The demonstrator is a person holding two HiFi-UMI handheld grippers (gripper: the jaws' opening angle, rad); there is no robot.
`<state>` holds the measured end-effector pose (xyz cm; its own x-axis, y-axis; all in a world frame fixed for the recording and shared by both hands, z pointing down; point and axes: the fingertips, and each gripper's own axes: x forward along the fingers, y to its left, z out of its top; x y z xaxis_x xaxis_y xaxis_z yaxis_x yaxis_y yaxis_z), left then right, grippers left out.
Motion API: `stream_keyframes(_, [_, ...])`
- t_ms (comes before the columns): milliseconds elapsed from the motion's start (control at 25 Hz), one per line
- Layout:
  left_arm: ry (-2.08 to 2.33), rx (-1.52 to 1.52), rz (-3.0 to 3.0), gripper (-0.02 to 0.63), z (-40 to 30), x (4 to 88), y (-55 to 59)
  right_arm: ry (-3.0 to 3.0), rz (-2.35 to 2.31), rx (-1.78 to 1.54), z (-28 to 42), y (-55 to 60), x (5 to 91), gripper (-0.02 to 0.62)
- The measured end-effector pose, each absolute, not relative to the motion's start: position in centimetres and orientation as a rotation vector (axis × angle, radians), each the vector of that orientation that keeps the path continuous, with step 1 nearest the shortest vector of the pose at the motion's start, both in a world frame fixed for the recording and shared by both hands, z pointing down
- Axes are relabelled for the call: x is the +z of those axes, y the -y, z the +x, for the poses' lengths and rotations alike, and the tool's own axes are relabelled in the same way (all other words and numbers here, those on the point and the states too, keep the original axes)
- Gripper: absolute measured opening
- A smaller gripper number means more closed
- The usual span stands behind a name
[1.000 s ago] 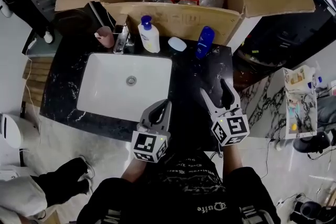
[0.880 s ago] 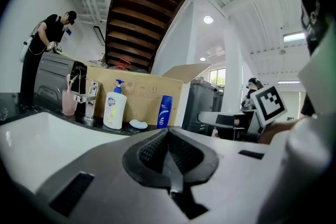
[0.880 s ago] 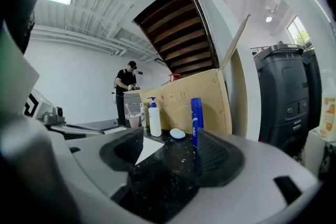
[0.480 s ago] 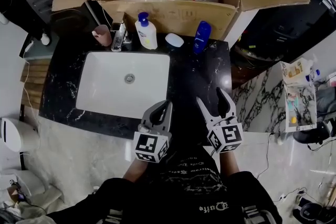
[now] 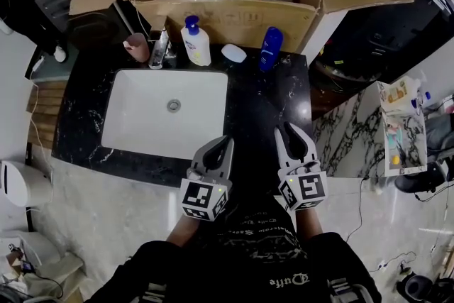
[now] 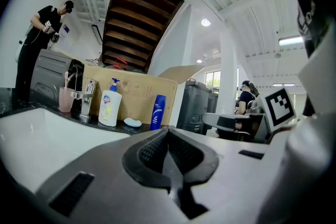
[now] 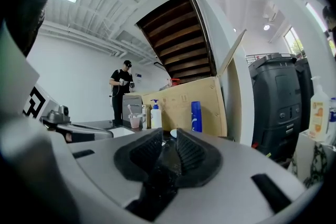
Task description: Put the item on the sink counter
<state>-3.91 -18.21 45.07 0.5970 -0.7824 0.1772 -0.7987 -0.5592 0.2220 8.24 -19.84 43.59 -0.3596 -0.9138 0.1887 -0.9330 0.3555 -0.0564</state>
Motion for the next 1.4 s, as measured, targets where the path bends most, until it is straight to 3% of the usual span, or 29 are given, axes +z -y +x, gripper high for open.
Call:
stream_keyframes(120, [1.291, 0.085, 2.546, 0.008, -3.7, 45.1, 18.1, 2.507, 1.749, 0.174, 8.7, 19.8, 43.0, 0.028])
stream_keyframes(360, [1.283, 0.088, 2.543, 0.008, -3.4, 45.4, 18.0, 2.497, 1.771, 0.197, 9.3, 19.6, 43.1, 0.000])
stream_keyframes(1400, [1.317, 0.089, 2.530, 0.008, -2.7, 45.7, 19.6, 2.464, 1.664, 0.130, 9.1, 20.2, 43.9, -0.002])
